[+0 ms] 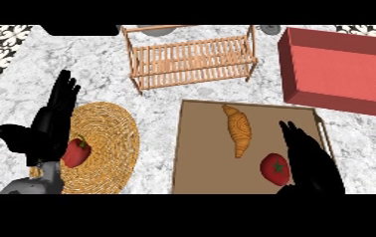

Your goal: Pick the tomato from the tray and place it in the tiered shelf

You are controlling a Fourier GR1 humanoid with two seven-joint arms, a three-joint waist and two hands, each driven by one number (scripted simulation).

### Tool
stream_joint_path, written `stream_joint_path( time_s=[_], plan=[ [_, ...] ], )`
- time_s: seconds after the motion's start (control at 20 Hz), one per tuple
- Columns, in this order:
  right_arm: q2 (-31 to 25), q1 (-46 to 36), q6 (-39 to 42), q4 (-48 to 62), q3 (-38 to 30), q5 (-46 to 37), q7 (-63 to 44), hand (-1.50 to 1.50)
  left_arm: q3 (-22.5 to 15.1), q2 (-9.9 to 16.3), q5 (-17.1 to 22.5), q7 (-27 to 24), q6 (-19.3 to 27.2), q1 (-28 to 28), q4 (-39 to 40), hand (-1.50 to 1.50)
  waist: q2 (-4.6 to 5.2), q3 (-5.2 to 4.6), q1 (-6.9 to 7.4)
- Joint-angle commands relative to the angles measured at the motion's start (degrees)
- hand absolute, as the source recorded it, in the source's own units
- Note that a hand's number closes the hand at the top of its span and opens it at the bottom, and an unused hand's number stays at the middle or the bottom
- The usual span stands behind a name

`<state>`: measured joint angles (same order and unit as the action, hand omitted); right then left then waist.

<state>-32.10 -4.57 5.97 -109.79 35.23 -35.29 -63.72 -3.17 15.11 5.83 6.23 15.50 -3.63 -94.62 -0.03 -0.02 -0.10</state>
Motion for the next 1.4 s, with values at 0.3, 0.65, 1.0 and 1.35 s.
stream_joint_path(
  time_s=[0.3,0.65,1.0,1.35],
  plan=[
    [6.63,4.43,-2.94,8.78,-3.71,-8.61,7.24,-1.5,3.06,-0.52,-0.12,1.57,-3.12,1.17,-1.99,0.0,0.01,0.03,0.16],
    [12.5,3.6,-1.22,14.81,-5.64,-11.14,9.74,-1.5,4.59,-0.99,-1.03,4.98,-4.0,1.78,-6.53,0.0,0.0,0.03,0.33],
    [15.43,1.38,1.04,19.76,-4.73,-13.91,12.53,1.5,2.15,-5.16,-5.48,2.9,-1.92,-1.6,-1.25,0.0,0.06,0.03,0.23],
    [14.87,-2.33,2.9,18.75,-5.35,-20.28,12.91,1.5,2.75,-4.31,-5.13,3.47,-4.47,1.49,-4.96,0.0,0.0,0.02,0.51]
  ],
)
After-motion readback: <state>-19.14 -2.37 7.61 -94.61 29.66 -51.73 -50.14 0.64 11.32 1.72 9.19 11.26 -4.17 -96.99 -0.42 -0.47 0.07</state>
